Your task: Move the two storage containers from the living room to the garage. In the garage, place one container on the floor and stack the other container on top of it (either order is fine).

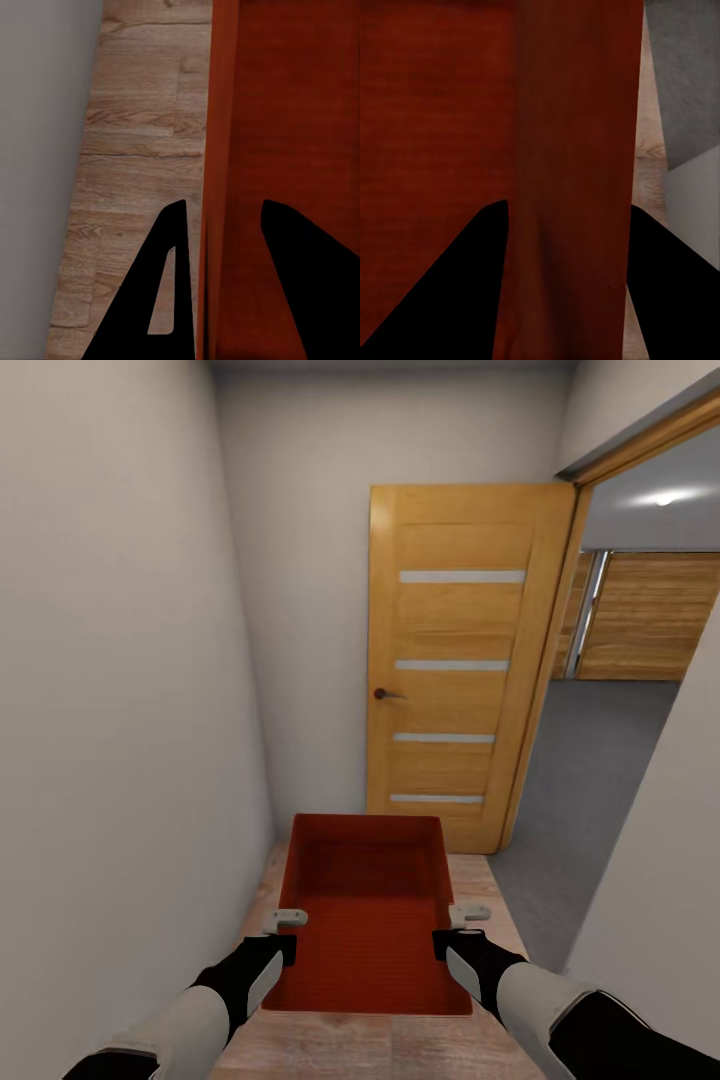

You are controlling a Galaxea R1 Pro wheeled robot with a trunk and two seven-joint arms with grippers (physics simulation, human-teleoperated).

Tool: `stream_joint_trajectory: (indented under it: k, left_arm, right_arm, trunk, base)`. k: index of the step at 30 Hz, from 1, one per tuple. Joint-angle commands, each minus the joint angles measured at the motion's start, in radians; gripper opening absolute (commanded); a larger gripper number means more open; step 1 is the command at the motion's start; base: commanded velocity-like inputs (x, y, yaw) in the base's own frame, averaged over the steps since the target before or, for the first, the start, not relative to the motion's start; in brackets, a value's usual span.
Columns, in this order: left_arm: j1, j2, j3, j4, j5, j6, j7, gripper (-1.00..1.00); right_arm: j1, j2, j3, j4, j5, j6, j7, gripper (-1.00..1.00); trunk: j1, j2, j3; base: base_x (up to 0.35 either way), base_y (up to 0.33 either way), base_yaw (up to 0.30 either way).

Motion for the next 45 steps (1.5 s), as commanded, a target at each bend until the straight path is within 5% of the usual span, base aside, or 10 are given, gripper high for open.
stream_joint_trajectory:
  k: [1, 28, 45]
  left_arm:
    - [0.000, -0.001, 0.022, 0.002, -0.008, 0.008, 0.005, -1.00]
    - [0.000, -0.001, 0.021, 0.002, -0.012, 0.008, 0.009, -1.00]
    - [0.000, -0.002, 0.020, -0.002, -0.013, 0.008, 0.006, -1.00]
  right_arm:
    - [0.000, 0.000, 0.087, -0.003, 0.010, -0.052, -0.046, -1.00]
    - [0.000, -0.002, 0.087, -0.003, 0.009, -0.052, -0.047, -1.00]
    - [0.000, -0.001, 0.087, -0.003, 0.009, -0.052, -0.047, -1.00]
  trunk:
    - [0.001, -0.001, 0.000]
    - [0.001, -0.001, 0.000]
    - [0.001, -0.001, 0.000]
  base:
    - [0.322, 0.000, 0.000]
    - [0.320, 0.000, -0.009]
    - [0.033, 0.000, -0.228]
